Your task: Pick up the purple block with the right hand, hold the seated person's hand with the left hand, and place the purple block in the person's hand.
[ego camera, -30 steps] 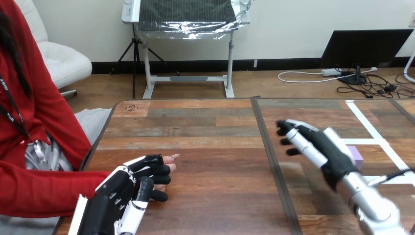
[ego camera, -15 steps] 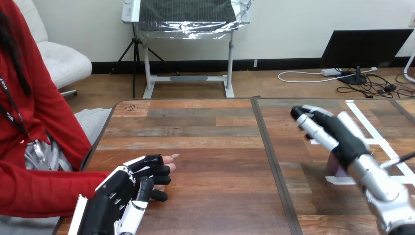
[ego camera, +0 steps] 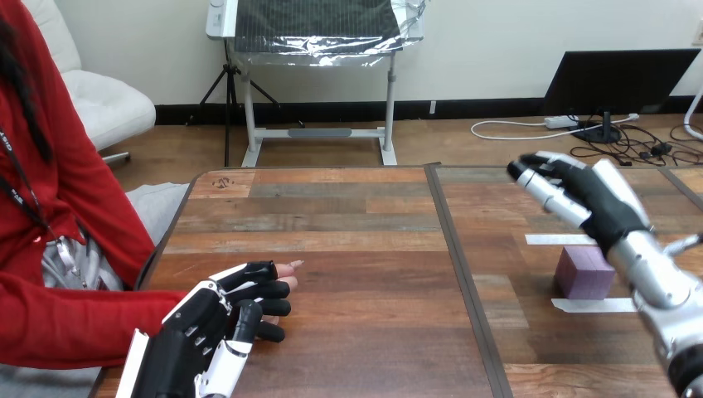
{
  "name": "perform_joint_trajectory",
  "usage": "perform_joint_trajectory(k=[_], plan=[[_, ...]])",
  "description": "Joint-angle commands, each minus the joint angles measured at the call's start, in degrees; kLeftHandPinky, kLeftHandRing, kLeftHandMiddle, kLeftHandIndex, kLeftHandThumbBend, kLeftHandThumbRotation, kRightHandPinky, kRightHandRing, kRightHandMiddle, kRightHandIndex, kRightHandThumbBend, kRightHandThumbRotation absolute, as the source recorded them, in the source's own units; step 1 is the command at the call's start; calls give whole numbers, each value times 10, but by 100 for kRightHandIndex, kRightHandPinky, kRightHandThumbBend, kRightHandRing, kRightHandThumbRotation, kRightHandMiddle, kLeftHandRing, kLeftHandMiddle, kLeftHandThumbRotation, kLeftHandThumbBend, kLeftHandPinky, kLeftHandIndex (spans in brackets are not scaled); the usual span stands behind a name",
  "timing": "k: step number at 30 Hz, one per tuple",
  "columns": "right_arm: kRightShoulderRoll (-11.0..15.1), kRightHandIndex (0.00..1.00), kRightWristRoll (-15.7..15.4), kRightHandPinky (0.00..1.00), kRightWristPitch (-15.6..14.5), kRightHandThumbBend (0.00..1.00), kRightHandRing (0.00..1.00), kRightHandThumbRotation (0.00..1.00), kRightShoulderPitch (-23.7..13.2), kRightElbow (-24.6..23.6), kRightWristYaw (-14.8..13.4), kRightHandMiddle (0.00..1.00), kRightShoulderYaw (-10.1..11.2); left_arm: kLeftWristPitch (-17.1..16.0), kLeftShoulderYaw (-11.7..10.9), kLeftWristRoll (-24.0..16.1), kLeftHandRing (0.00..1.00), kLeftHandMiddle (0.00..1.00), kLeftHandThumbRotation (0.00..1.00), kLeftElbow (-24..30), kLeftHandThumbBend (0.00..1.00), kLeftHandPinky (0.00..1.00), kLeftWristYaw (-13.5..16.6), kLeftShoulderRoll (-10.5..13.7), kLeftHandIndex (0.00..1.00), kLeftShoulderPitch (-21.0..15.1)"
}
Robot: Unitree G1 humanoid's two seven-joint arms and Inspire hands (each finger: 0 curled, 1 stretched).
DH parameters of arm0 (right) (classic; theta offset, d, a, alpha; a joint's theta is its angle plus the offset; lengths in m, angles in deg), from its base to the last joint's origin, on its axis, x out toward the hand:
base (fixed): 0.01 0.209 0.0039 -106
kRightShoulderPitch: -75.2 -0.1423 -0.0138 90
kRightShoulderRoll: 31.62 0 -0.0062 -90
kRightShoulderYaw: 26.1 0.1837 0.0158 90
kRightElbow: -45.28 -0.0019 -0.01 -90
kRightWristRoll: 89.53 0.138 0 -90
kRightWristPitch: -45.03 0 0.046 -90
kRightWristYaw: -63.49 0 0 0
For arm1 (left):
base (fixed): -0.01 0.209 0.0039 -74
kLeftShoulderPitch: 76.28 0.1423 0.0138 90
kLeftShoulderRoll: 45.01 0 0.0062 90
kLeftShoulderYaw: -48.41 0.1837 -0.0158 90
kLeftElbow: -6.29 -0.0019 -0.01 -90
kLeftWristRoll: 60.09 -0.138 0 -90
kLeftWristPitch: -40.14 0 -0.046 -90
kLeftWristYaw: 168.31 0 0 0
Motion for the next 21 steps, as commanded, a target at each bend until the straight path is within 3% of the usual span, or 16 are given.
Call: perform_joint_trajectory(k=[1, 15, 21], plan=[[34, 86, -22, 75, -15, 55, 84, 73, -96, 8, -30, 87, -14, -11, -5, -1, 64, 67, 61, 4, 40, 54, -3, -12, 69, -67], [56, 89, -114, 77, -59, 58, 87, 64, -111, 22, -79, 91, -79, -11, -5, 2, 64, 67, 60, 5, 40, 54, -7, -12, 69, -66], [61, 92, -155, 75, -84, 64, 88, 71, -115, 31, -84, 91, -113, -9, -5, 2, 64, 66, 60, 6, 40, 54, -8, -12, 69, -67]])
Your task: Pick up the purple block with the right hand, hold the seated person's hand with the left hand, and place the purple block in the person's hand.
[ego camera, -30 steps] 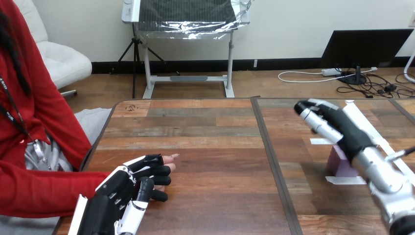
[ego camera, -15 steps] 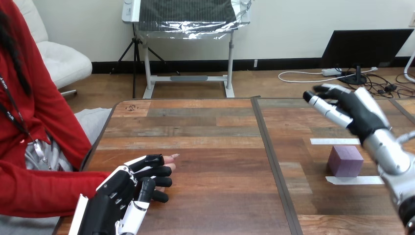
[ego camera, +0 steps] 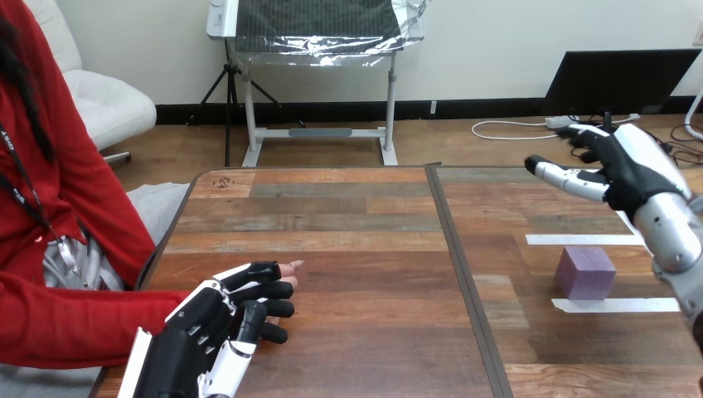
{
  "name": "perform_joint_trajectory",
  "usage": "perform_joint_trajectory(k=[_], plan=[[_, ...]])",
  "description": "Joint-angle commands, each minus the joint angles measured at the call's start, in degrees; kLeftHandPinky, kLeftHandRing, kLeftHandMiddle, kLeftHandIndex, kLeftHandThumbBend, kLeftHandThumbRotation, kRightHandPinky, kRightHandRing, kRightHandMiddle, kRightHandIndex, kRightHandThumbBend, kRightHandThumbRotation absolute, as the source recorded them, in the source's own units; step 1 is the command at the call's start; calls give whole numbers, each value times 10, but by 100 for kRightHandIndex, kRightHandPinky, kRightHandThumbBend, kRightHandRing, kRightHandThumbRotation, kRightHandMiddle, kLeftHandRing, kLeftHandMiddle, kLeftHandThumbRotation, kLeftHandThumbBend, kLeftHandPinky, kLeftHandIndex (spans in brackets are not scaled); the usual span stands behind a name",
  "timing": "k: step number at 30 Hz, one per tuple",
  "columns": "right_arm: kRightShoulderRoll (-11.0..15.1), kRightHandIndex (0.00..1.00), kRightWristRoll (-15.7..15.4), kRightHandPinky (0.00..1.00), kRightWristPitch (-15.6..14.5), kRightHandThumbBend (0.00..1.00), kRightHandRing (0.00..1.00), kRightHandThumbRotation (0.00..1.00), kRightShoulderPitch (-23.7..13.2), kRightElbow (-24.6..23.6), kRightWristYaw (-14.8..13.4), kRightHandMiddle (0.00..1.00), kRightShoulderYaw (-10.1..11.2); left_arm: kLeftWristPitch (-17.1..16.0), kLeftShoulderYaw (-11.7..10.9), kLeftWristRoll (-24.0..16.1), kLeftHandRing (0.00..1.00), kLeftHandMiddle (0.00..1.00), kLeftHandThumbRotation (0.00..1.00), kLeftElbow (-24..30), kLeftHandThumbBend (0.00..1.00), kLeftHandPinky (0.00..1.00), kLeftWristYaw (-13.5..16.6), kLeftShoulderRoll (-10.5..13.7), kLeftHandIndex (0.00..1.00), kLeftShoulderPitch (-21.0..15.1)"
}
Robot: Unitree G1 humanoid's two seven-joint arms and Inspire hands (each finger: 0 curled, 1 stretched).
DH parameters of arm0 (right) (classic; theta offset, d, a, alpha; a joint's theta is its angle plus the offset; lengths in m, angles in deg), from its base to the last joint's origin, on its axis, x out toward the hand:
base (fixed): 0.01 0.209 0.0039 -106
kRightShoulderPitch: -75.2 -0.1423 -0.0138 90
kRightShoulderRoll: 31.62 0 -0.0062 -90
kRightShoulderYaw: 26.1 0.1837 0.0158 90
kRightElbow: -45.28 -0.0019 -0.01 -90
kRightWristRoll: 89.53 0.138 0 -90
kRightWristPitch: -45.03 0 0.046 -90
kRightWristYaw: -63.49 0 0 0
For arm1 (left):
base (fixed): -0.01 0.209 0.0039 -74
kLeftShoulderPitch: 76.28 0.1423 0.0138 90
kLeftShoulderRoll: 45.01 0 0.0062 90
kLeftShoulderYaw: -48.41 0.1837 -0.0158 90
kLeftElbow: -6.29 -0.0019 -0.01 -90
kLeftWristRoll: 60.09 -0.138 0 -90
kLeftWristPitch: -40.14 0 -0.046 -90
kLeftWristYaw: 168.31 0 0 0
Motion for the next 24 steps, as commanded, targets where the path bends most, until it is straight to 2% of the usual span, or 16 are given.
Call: perform_joint_trajectory(k=[1, 3, 7, 9, 14, 24], plan=[[11, 94, -34, 75, -19, 68, 88, 76, -42, 9, -14, 92, -37, -10, -5, 1, 63, 66, 60, 5, 39, 54, -3, -12, 69, -65], [12, 95, -48, 75, -29, 70, 89, 79, -43, 12, -12, 93, -50, -10, -5, 1, 63, 66, 59, 5, 39, 53, -4, -12, 69, -65], [12, 98, -68, 83, -42, 75, 93, 87, -42, 19, -7, 97, -68, -10, -6, 1, 63, 65, 59, 5, 39, 53, -5, -11, 69, -66], [12, 99, -72, 89, -45, 78, 96, 91, -39, 22, -6, 98, -72, -11, -6, 0, 62, 65, 59, 5, 39, 53, -5, -11, 69, -66], [9, 100, -78, 95, -53, 82, 99, 96, -34, 28, -7, 99, -80, -11, -7, -2, 62, 65, 59, 5, 40, 53, -6, -10, 69, -66], [1, 100, -84, 100, -69, 89, 100, 100, -20, 39, -14, 100, -96, -7, -7, 5, 62, 64, 59, 9, 40, 53, -7, -7, 69, -65]])
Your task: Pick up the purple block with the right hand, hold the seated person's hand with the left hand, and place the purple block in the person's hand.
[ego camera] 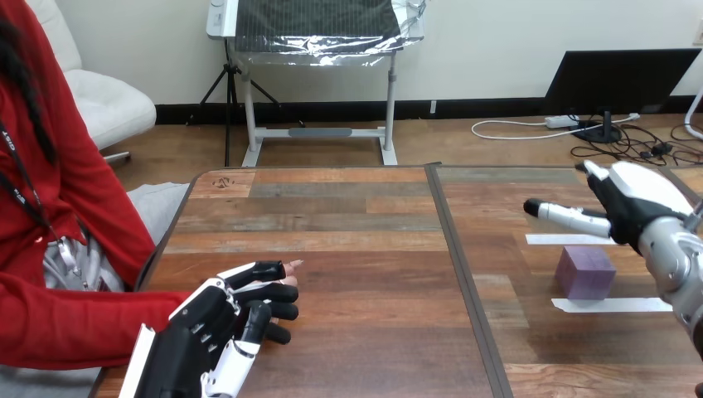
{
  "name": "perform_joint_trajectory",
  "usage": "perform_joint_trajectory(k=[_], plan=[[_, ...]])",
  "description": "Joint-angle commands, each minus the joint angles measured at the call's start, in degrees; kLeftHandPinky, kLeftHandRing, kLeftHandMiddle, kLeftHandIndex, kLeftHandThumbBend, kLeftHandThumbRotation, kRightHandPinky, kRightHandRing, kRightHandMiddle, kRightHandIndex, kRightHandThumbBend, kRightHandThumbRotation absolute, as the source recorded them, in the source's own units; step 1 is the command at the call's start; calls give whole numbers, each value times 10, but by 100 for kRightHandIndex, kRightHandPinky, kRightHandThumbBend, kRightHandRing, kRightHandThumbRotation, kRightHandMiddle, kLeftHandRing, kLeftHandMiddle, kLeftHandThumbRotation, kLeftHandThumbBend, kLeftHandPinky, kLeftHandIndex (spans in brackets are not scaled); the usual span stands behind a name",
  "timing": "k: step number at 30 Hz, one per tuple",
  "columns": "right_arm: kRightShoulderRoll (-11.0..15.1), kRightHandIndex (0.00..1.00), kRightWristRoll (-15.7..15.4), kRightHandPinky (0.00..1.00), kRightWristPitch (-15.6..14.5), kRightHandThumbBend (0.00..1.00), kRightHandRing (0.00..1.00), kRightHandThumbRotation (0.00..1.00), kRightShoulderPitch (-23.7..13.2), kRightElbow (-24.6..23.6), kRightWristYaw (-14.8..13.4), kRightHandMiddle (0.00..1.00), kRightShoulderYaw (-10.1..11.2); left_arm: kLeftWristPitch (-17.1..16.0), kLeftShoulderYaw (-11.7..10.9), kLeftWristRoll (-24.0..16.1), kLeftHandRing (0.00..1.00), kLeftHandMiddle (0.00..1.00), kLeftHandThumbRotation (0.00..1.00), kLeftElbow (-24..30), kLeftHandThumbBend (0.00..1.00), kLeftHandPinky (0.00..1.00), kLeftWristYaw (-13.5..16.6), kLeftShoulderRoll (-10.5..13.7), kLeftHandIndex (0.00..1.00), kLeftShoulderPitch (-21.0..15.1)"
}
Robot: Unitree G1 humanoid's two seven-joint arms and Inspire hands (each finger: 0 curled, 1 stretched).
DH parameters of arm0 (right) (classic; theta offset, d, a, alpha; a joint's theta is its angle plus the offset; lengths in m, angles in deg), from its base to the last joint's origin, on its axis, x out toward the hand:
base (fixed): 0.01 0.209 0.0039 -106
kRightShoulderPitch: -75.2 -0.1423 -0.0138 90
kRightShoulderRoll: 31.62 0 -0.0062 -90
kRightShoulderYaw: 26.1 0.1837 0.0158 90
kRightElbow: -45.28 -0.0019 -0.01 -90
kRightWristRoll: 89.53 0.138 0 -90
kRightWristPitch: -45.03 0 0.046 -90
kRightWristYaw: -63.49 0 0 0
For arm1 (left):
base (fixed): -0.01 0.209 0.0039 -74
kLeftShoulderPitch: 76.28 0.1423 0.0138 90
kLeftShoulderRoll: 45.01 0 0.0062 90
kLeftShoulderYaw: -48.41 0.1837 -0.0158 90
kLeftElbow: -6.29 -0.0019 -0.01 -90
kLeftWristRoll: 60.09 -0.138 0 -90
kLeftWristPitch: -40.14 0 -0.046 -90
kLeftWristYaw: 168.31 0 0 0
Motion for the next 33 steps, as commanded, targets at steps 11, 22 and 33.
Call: perform_joint_trajectory(k=[11, 22, 33], plan=[[-11, 99, -6, 96, -22, 92, 99, 100, -6, 2, -13, 99, -18, -9, -7, 7, 61, 64, 57, 9, 36, 53, -4, -10, 68, -60], [-21, 97, 20, 91, -27, 87, 95, 98, 7, 7, 10, 97, -2, -7, -7, 7, 60, 63, 54, 11, 36, 51, -4, -10, 68, -62], [-31, 95, 25, 89, -44, 84, 94, 91, 18, 8, 21, 96, -3, -9, -8, 10, 59, 62, 52, 12, 36, 49, -9, -9, 67, -63]])
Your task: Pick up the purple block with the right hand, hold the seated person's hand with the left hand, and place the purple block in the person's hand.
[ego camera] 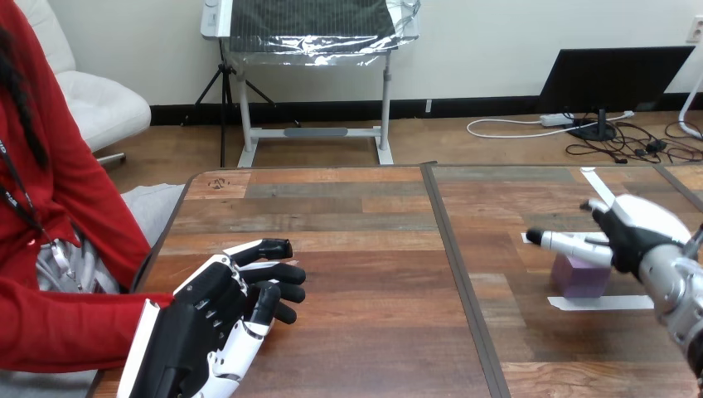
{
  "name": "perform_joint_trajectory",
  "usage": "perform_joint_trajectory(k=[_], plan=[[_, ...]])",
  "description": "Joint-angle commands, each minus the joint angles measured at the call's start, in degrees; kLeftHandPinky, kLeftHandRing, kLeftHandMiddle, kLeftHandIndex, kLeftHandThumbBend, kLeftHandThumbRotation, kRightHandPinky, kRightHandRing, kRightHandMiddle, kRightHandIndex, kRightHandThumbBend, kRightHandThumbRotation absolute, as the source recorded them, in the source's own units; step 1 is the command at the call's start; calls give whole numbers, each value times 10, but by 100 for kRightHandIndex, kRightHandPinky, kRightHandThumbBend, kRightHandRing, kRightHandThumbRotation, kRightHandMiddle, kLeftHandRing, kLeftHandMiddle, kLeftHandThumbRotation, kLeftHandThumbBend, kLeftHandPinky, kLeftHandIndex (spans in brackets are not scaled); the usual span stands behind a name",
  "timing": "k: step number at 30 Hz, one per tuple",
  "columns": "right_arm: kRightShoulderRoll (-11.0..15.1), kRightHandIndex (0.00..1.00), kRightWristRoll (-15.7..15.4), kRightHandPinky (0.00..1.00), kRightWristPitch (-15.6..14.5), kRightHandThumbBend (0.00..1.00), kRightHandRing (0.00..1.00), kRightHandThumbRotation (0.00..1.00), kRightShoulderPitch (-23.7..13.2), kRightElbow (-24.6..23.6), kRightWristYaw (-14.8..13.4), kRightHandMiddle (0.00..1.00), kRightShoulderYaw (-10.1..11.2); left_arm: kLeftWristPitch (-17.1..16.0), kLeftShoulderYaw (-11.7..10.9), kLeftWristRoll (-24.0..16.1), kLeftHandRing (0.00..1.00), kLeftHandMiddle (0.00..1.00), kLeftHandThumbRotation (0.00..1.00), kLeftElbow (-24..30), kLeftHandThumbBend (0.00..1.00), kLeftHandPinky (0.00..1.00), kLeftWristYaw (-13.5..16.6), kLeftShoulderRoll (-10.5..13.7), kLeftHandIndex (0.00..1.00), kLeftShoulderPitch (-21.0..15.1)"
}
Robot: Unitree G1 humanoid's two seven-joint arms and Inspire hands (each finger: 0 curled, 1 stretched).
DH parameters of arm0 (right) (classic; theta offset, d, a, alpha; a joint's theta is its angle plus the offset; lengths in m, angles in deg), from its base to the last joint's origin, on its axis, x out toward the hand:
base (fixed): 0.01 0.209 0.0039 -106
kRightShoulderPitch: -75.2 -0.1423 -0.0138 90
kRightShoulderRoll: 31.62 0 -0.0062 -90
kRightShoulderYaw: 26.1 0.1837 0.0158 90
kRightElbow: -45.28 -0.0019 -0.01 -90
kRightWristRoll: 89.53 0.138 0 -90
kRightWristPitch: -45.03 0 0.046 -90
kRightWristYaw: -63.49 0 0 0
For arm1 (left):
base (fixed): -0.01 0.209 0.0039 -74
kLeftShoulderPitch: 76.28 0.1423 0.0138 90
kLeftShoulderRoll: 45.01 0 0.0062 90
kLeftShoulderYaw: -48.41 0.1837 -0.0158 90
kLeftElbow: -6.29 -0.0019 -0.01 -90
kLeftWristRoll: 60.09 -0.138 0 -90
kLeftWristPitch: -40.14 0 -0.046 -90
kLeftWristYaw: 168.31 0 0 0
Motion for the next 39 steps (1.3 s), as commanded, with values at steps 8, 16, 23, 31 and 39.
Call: perform_joint_trajectory(k=[8, 16, 23, 31, 39], plan=[[-26, 95, 18, 89, -20, 85, 95, 85, -8, 0, 28, 96, 6, 2, -8, 15, 58, 62, 51, 18, 37, 49, -3, -8, 67, -22], [-31, 96, 34, 85, -32, 87, 94, 66, -5, 3, 52, 96, 16, -2, -10, 12, 59, 62, 51, 16, 37, 49, -4, -6, 68, -23], [-33, 97, 38, 84, -38, 87, 94, 52, -5, 4, 86, 98, 14, -6, -10, 13, 58, 62, 51, 12, 36, 49, -7, -6, 68, -27], [-34, 98, 30, 85, -44, 86, 96, 43, -6, 6, 103, 99, 4, -5, -10, 11, 57, 61, 51, 15, 36, 49, -6, -7, 67, -26], [-36, 97, 35, 83, -49, 86, 96, 34, -4, 6, 105, 99, 9, -12, -11, 13, 57, 61, 51, 11, 36, 47, -10, -6, 67, -29]])
